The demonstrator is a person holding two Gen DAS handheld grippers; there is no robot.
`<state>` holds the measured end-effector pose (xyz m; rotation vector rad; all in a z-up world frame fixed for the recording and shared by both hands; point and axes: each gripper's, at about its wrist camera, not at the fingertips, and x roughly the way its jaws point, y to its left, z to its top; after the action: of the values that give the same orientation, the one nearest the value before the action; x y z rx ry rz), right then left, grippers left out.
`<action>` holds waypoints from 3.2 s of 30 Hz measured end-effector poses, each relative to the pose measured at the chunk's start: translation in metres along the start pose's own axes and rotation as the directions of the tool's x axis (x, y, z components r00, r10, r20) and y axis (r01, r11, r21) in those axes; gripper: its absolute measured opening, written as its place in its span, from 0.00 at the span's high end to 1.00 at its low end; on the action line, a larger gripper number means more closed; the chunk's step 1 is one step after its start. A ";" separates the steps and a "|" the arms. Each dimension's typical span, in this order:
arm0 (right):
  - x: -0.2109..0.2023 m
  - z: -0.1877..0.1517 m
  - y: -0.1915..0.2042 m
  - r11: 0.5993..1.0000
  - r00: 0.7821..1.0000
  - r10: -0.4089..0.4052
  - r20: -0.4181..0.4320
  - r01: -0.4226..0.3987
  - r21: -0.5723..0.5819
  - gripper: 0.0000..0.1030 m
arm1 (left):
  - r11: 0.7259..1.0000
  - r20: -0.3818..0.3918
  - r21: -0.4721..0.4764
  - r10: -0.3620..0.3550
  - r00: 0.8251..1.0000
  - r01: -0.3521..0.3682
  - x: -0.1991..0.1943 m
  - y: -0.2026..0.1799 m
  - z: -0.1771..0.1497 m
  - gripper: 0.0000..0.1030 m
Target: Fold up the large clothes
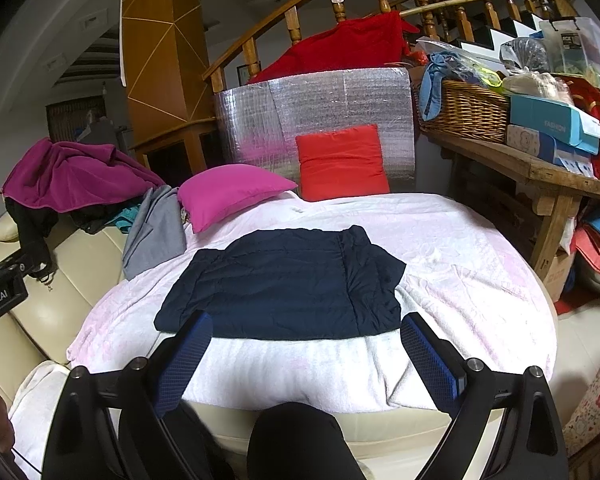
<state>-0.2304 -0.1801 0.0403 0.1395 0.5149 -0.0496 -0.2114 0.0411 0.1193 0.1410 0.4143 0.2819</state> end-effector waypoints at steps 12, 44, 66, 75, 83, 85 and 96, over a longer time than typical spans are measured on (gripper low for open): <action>-0.001 0.001 0.004 1.000 1.000 0.003 -0.008 -0.003 0.000 0.06 | 1.000 0.002 -0.002 -0.002 1.000 0.002 -0.001 0.000 0.001 0.02; 0.002 0.000 0.002 1.000 1.000 0.007 -0.021 -0.007 -0.002 0.06 | 1.000 -0.009 -0.010 0.006 1.000 -0.006 0.002 0.002 -0.001 0.02; 0.004 0.001 0.003 1.000 1.000 0.005 -0.022 -0.005 -0.011 0.06 | 1.000 -0.012 -0.013 0.007 1.000 -0.007 0.004 0.003 -0.003 0.02; 0.005 0.003 0.003 1.000 1.000 0.006 -0.019 -0.007 -0.019 0.06 | 1.000 -0.010 -0.015 0.008 1.000 -0.008 0.002 0.004 -0.003 0.02; 0.006 0.004 0.006 1.000 1.000 0.003 -0.020 -0.004 -0.026 0.06 | 1.000 -0.013 -0.016 0.009 1.000 -0.009 0.003 0.004 -0.002 0.02; 0.007 0.005 0.007 1.000 1.000 0.003 -0.022 -0.003 -0.027 0.06 | 1.000 -0.015 -0.018 0.008 1.000 -0.008 0.003 0.005 -0.002 0.02; 0.013 0.011 0.007 0.999 1.000 -0.010 -0.014 0.010 -0.031 0.06 | 1.000 -0.026 -0.027 0.013 1.000 -0.013 0.013 0.009 0.000 0.02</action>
<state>-0.2134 -0.1752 0.0445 0.1071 0.5298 -0.0507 -0.2024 0.0538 0.1160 0.1139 0.4354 0.3022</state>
